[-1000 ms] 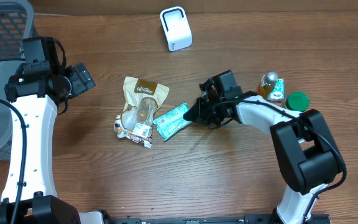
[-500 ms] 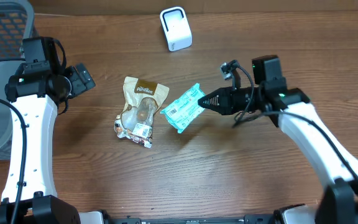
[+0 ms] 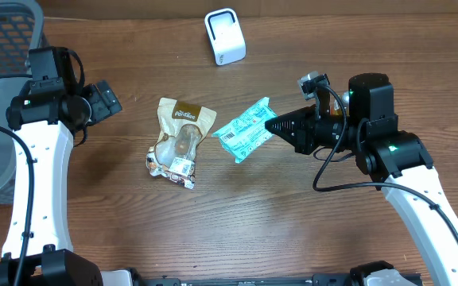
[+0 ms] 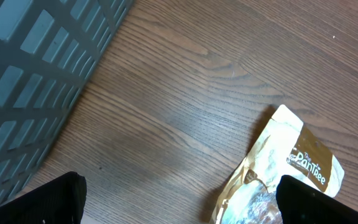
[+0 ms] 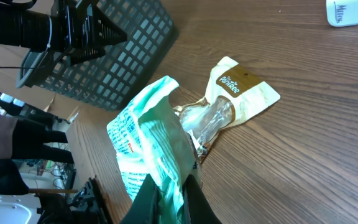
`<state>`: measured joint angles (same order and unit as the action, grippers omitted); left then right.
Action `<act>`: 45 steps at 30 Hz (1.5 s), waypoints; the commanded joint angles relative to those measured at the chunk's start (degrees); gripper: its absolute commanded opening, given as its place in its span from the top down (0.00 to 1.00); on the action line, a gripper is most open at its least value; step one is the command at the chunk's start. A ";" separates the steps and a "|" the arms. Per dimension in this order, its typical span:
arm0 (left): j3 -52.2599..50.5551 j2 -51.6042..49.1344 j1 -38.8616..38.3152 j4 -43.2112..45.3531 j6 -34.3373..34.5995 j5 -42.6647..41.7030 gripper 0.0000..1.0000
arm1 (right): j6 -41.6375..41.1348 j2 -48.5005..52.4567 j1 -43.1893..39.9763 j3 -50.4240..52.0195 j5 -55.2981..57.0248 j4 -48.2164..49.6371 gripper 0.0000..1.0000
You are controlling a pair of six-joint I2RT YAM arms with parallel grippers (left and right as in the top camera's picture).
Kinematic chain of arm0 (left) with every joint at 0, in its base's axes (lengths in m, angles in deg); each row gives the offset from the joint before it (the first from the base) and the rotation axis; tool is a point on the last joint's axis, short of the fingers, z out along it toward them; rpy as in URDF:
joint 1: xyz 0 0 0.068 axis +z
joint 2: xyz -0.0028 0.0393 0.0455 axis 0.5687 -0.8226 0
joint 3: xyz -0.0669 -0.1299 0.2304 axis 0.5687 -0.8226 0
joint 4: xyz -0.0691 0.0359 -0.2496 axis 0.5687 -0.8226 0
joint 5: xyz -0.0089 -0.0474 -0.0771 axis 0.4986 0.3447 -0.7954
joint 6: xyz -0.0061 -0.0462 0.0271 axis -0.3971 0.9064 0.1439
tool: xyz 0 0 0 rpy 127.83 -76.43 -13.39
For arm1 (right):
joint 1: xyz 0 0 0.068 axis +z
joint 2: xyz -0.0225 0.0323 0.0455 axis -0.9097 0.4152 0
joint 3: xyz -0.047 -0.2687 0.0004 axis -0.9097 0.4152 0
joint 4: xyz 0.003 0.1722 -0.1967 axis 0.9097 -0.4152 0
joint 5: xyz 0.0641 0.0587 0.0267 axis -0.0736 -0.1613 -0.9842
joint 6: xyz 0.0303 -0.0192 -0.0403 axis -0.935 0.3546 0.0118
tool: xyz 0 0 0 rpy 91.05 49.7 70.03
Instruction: Scan the item barcode
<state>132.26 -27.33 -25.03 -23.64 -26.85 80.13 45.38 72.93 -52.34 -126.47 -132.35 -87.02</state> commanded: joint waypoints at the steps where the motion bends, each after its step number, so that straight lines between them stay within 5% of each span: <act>1: 0.44 0.35 0.11 0.13 -0.74 0.13 0.00 | 0.70 -0.96 -0.24 -0.35 -0.42 0.28 0.96; 38: 0.44 0.35 0.11 0.13 -0.74 0.13 0.00 | 0.70 -0.94 -0.24 -0.35 -3.34 -2.67 0.96; 45: 0.44 0.35 0.11 0.13 -0.74 0.13 0.00 | 0.70 -0.87 -0.24 -0.35 5.25 -8.31 0.96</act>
<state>132.26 -27.33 -25.03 -23.64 -26.85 80.13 45.84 72.93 -52.37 -126.47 -131.41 -94.24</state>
